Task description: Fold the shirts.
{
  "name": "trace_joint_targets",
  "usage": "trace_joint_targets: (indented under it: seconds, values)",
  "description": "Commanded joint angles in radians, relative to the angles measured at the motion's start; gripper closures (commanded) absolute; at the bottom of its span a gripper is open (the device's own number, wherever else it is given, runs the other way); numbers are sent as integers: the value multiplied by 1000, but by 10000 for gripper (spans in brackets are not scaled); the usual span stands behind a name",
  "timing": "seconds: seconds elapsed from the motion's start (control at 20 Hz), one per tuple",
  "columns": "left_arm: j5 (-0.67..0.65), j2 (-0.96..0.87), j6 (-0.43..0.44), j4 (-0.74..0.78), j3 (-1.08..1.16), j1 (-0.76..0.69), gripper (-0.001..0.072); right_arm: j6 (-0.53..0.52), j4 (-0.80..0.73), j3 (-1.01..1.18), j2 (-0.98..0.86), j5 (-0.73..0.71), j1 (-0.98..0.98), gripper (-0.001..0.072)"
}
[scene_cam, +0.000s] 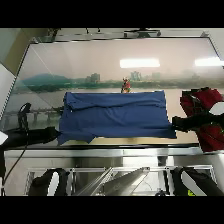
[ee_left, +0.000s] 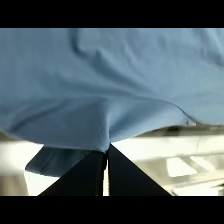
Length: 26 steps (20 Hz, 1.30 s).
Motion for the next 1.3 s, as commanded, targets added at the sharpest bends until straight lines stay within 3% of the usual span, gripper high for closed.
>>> trace_joint_targets:
  seconds: [0.0,0.15,0.35,0.55,1.0,1.05,1.1,1.15,1.25]
  values:
    - [95,-227,68,-28,125,-4,689,-24,45,93,-93,-99,0,699]
    - [123,-444,128,-120,319,-21,689,-47,115,217,-234,-164,1,699]
    - [164,-728,152,-114,532,-117,689,-110,232,311,-420,-302,4,699]
    - [176,-948,152,-38,690,-171,690,-199,251,316,-525,-467,3,699]
    - [179,-1140,152,3,893,-200,697,-287,252,320,-594,-557,2,697]
    - [178,-1149,151,2,914,-200,679,-287,252,320,-593,-552,2,639]
    - [164,-1157,152,2,936,-207,510,-288,251,327,-593,-532,2,370]
    - [141,-1166,151,1,969,-211,383,-297,242,343,-593,-503,-1,197]
    - [105,-1173,151,3,1037,-216,376,-302,192,393,-593,-472,-11,209]
